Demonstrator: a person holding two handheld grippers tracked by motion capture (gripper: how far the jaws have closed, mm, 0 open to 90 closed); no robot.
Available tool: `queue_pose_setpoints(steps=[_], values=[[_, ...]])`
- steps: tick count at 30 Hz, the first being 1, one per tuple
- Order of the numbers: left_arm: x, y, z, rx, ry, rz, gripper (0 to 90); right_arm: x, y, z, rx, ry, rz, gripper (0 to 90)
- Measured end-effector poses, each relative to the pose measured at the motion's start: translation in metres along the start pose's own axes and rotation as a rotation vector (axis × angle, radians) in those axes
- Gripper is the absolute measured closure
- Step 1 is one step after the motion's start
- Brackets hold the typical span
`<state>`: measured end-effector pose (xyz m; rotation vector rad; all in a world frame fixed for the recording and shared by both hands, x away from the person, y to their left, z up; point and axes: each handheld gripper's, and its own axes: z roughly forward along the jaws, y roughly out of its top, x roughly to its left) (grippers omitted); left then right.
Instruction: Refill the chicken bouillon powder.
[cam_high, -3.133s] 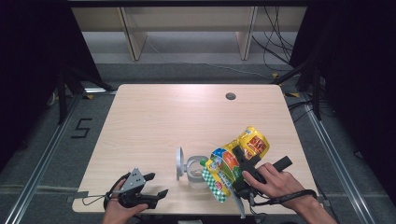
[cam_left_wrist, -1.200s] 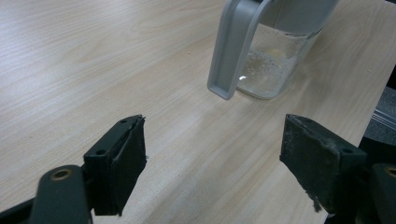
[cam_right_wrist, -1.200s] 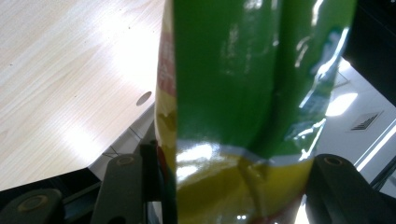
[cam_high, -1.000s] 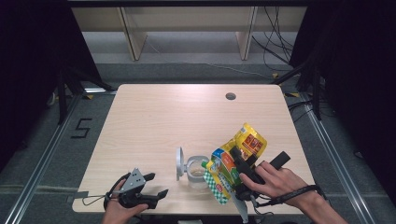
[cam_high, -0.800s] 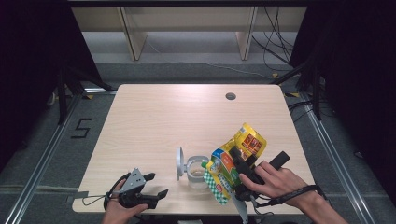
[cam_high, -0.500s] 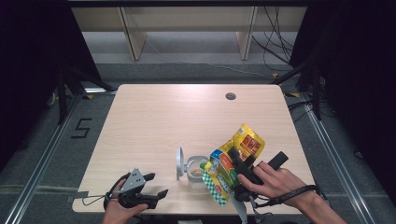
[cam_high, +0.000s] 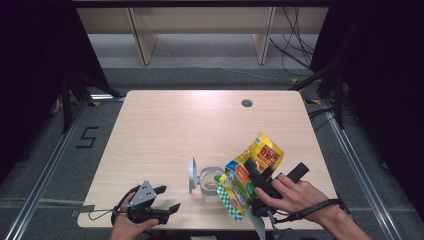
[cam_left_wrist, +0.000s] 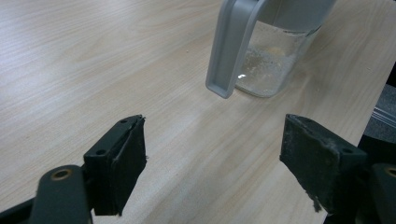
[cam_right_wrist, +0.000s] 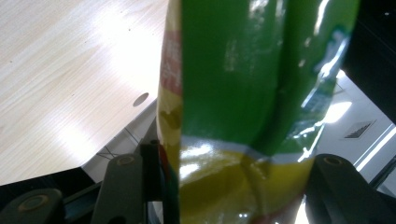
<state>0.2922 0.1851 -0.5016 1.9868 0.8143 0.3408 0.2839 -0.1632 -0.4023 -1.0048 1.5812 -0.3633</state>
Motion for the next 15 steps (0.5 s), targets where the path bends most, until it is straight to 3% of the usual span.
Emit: queue_pose_setpoints(steps=[3,5,8,10,12,15], values=[[-0.0003,-0.0002,0.0002,-0.001,0.000,-0.008,21.8,0.0009,-0.0017,-0.0008,0.018,0.002,0.019,50.5],[0.0011,0.0004,-0.0007,0.013,-0.003,0.013,21.8,0.0010,-0.0021,-0.0008,0.013,0.001,0.014,50.5],[-0.0001,0.0000,0.0001,0.000,0.000,0.000,21.8,-0.0010,-0.0024,-0.0009,0.006,-0.003,-0.008,50.5],[0.0005,0.0000,-0.0005,0.012,-0.001,0.003,21.8,-0.0001,-0.0026,-0.0020,0.019,0.001,0.013,50.5],[-0.0017,-0.0002,0.0004,-0.010,-0.009,-0.029,21.8,-0.0022,-0.0025,-0.0013,0.006,-0.003,-0.012,50.5],[0.0002,-0.0001,-0.0005,0.016,0.002,-0.007,21.8,-0.0012,-0.0015,-0.0017,0.012,0.003,-0.006,50.5]])
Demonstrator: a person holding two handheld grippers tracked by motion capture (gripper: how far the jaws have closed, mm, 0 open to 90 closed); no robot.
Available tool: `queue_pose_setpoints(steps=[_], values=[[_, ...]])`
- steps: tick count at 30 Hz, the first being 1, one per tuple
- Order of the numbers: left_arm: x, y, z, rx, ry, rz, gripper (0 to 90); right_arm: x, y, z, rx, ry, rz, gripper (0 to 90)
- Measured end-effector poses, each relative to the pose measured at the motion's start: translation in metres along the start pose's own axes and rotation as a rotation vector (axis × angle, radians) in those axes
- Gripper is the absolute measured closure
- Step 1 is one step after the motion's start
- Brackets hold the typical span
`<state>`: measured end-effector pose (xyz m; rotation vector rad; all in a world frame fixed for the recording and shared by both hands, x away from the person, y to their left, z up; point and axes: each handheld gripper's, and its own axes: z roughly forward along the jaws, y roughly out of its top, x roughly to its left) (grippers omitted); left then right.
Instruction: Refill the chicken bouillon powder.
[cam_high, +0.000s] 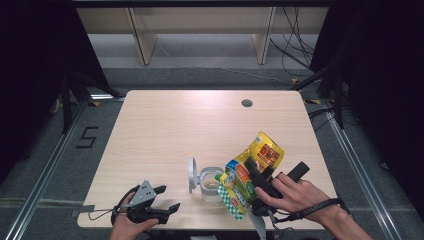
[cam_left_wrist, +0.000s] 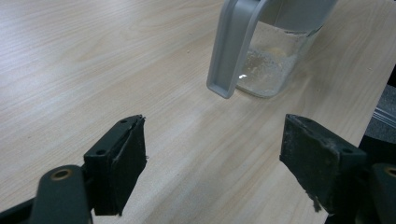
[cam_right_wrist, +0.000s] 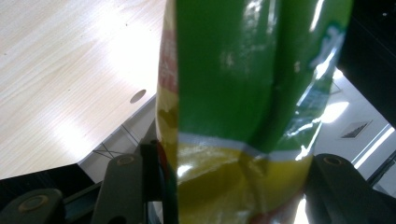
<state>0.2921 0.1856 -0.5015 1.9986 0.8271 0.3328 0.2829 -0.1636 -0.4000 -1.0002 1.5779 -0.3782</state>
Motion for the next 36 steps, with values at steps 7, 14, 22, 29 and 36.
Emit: queue_pose_setpoints(steps=[7,14,22,29,36], values=[[-0.0018,-0.0002,0.0007,-0.023,-0.009,-0.020,21.8,0.0007,0.0003,0.0000,0.004,0.001,0.007,50.5],[-0.0002,0.0000,0.0002,-0.011,-0.003,0.001,21.9,-0.0014,-0.0019,-0.0004,0.007,-0.003,-0.007,50.5],[0.0002,0.0000,0.0005,-0.013,-0.004,0.008,22.0,-0.0027,-0.0026,-0.0027,0.006,0.000,-0.053,50.5],[0.0000,-0.0001,0.0008,-0.014,-0.007,0.001,22.0,-0.0042,-0.0041,-0.0030,-0.001,0.008,-0.029,50.5],[-0.0003,-0.0001,0.0013,-0.013,-0.006,0.003,22.0,-0.0033,-0.0041,-0.0010,-0.007,0.021,-0.023,50.5]])
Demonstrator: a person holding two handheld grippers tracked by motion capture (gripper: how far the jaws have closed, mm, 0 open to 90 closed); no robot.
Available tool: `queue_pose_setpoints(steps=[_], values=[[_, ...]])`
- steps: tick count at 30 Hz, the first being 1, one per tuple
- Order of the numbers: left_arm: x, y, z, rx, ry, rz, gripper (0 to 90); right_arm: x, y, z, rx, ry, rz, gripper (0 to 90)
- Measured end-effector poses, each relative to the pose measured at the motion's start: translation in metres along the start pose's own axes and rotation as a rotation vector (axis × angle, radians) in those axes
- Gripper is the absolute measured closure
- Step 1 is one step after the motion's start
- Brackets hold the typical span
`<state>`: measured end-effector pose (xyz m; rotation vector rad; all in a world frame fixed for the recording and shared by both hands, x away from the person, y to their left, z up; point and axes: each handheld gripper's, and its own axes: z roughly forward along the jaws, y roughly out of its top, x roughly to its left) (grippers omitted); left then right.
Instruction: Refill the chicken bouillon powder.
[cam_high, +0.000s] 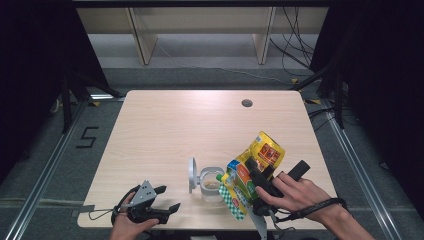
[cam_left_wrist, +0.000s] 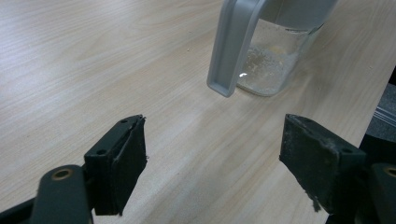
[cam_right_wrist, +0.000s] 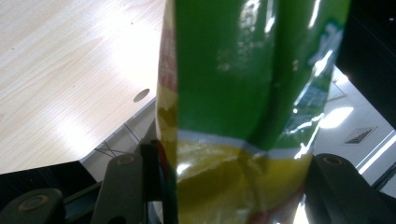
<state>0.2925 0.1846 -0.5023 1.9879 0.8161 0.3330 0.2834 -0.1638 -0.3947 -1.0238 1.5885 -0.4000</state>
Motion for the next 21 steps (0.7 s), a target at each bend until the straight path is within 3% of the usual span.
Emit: queue_pose_setpoints(steps=[12,13,18,19,21], values=[[0.0005,-0.0001,0.0001,0.001,-0.003,-0.001,22.0,-0.0047,-0.0021,0.0017,0.000,0.013,-0.017,50.5],[0.0006,-0.0001,0.0002,0.001,-0.002,0.000,22.0,-0.0045,-0.0023,0.0011,0.005,0.015,0.002,50.5],[0.0004,0.0000,0.0002,0.000,-0.003,-0.003,22.0,-0.0074,-0.0027,0.0037,-0.031,0.054,0.010,50.5],[0.0005,0.0000,0.0001,0.000,-0.003,-0.002,22.0,-0.0085,-0.0032,0.0036,-0.030,0.053,0.038,50.5],[0.0007,0.0000,0.0001,0.001,-0.003,-0.001,21.9,-0.0076,-0.0032,0.0059,-0.036,0.095,0.078,50.6]])
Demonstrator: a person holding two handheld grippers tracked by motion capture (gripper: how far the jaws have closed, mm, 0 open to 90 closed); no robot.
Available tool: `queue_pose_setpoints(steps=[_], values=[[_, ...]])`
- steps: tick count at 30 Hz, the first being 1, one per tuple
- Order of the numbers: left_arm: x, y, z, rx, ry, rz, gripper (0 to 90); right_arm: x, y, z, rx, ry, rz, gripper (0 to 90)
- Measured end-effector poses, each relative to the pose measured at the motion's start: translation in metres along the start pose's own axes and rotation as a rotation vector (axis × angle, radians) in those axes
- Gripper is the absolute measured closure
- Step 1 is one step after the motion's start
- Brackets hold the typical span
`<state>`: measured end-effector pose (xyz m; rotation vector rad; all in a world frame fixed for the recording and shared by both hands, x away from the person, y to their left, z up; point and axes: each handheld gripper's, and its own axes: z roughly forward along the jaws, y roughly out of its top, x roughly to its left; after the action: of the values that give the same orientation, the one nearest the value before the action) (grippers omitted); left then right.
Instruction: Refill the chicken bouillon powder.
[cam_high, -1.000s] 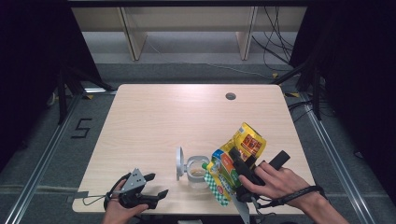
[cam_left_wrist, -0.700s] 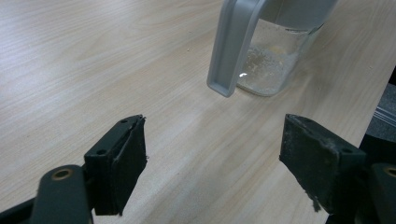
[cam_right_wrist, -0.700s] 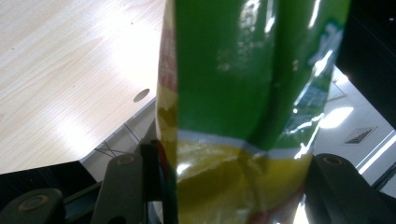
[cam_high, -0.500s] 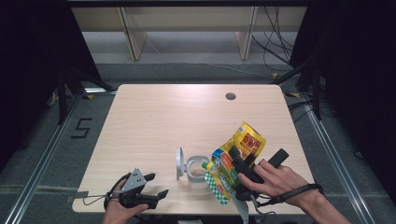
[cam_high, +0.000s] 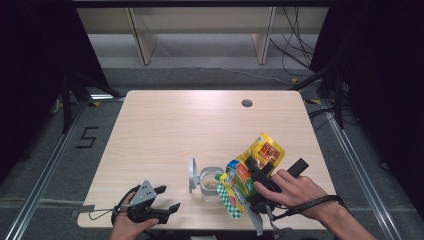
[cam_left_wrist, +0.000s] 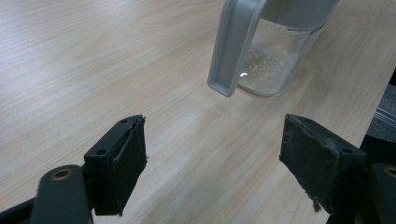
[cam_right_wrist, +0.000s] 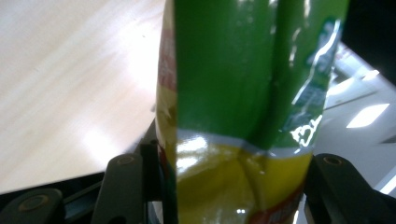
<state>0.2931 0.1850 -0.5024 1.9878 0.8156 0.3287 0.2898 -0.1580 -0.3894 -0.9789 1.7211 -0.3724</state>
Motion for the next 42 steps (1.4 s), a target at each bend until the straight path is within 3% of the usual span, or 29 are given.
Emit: queue_pose_setpoints(steps=[2,3,6,9,11,12,13,15,16,17,23,24,25,42], values=[[-0.0001,-0.0001,0.0001,0.000,-0.001,-0.001,21.9,0.0005,0.0000,0.0021,-0.001,0.005,0.015,50.6],[-0.0001,-0.0001,0.0001,0.001,-0.001,0.000,21.9,0.0019,0.0000,0.0026,-0.005,0.017,0.046,50.6],[-0.0016,-0.0005,0.0008,-0.004,0.000,-0.026,21.9,-0.0001,0.0001,0.0020,-0.004,0.016,0.046,50.6],[-0.0015,-0.0004,0.0004,-0.001,0.001,-0.020,21.9,-0.0048,-0.0013,0.0002,0.002,0.019,0.043,50.7],[-0.0015,-0.0003,0.0004,0.000,0.001,-0.017,21.9,-0.0037,0.0002,0.0012,-0.003,0.039,0.066,50.7],[-0.0015,-0.0002,0.0003,0.000,0.000,-0.019,21.9,-0.0035,0.0008,0.0023,-0.005,0.041,0.038,50.7],[-0.0019,0.0000,-0.0004,0.003,0.008,-0.018,21.9,-0.0030,0.0011,0.0026,-0.007,0.045,0.043,50.7],[-0.0012,-0.0003,0.0000,-0.003,0.000,-0.021,21.9,-0.0009,0.0018,0.0018,-0.003,0.052,0.101,50.7],[-0.0011,-0.0004,0.0000,-0.002,-0.001,-0.021,21.9,-0.0034,0.0008,0.0028,-0.004,0.029,0.046,50.7],[-0.0009,-0.0006,0.0004,-0.007,-0.002,-0.020,21.9,-0.0037,0.0010,0.0028,-0.002,0.039,0.039,50.7],[-0.0009,-0.0001,0.0002,0.000,0.000,-0.007,21.9,-0.0053,0.0002,0.0018,-0.002,0.039,0.026,50.7],[-0.0002,0.0000,0.0002,0.001,0.000,0.002,21.9,-0.0033,0.0010,0.0011,-0.002,0.040,0.072,50.7],[-0.0002,-0.0001,0.0002,0.001,-0.001,0.000,21.9,-0.0059,-0.0003,0.0016,-0.003,0.024,0.027,50.7],[0.0004,0.0002,0.0001,-0.002,-0.002,0.003,20.9,-0.0074,0.0001,0.0026,-0.007,0.042,0.008,50.7]])
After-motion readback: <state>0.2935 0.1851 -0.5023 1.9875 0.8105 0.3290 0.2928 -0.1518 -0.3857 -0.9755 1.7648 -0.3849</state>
